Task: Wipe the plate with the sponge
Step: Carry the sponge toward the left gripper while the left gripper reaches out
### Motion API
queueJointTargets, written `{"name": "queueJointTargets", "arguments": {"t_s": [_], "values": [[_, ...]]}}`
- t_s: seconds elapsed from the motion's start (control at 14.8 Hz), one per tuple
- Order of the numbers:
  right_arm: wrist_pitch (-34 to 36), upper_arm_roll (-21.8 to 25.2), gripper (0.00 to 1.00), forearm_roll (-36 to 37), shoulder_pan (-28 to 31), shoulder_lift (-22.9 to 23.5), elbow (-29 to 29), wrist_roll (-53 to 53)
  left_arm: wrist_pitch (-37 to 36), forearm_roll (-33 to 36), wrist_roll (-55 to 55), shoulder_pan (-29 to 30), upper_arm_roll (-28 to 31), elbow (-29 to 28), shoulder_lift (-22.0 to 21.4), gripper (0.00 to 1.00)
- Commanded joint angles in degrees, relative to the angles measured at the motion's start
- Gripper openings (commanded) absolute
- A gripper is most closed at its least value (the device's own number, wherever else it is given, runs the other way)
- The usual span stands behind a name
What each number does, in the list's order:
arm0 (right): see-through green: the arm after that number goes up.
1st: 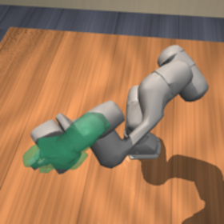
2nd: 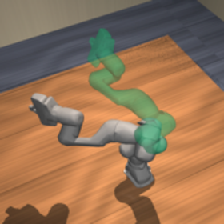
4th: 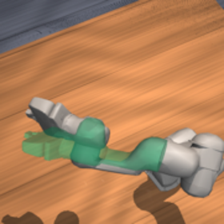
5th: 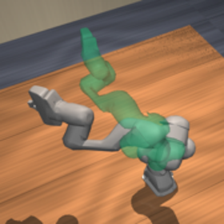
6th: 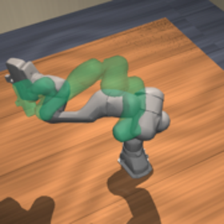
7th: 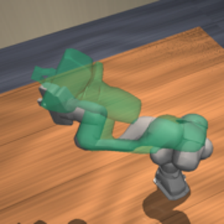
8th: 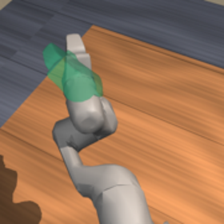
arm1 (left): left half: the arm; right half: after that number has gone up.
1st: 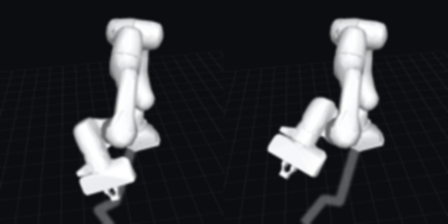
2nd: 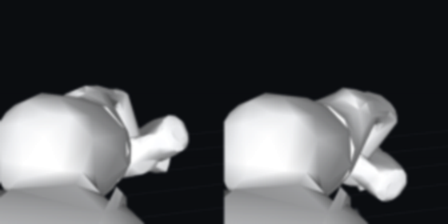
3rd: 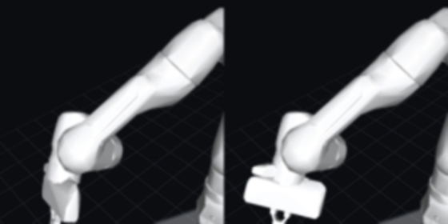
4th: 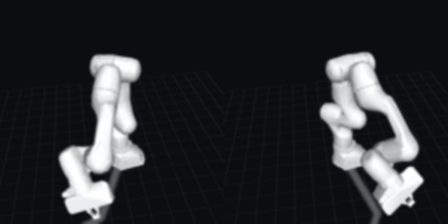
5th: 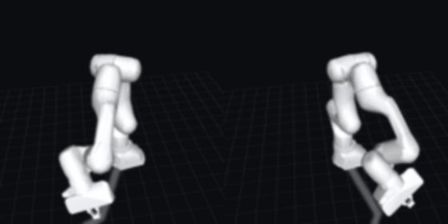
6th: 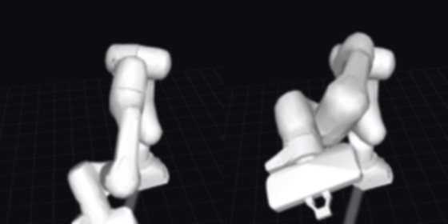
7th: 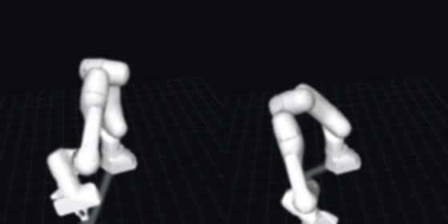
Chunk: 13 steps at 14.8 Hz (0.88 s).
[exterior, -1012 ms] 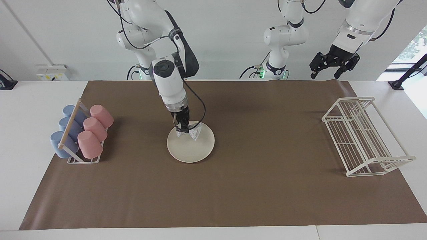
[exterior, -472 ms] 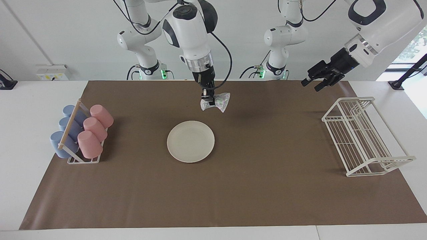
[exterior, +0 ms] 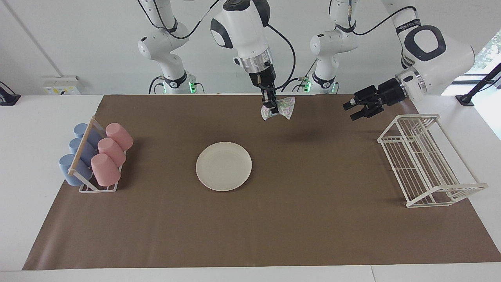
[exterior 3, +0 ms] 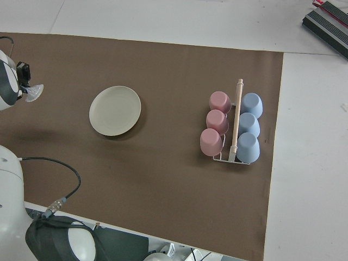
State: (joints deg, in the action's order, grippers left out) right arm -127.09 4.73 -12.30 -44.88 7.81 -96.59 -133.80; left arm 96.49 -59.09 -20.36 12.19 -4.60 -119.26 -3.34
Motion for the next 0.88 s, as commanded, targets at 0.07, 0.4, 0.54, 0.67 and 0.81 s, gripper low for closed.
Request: {"name": "queueJointTargets", "arguments": {"t_s": [0.07, 0.4, 0.54, 0.67, 0.81], "values": [[-1.9, -0.2, 0.00, -0.1, -0.6, 4.5, 1.1, -1.2, -2.6, -8.1, -6.5, 1.0, -0.5, -1.8, 4.0, 1.00], [-2.8, -0.1, 0.00, 1.2, -0.4, 5.7, 0.7, -1.0, 0.0, -11.8, -6.4, -4.2, -0.5, -2.6, 4.6, 1.00], [-3.2, -0.1, 0.00, 1.2, -0.1, 5.8, 0.7, -1.0, -0.3, -13.5, -9.1, -4.8, -0.8, -2.7, 6.6, 1.00], [-3.3, -0.1, 0.00, 1.2, 0.0, 5.8, 0.6, -1.0, 0.6, -17.3, -9.2, -8.1, -0.9, -2.7, 6.6, 1.00], [-3.3, -0.1, 0.00, 1.2, 0.0, 5.8, 0.5, -1.0, 3.4, -20.2, -8.8, -10.9, -0.8, -2.3, 6.8, 1.00]]}}
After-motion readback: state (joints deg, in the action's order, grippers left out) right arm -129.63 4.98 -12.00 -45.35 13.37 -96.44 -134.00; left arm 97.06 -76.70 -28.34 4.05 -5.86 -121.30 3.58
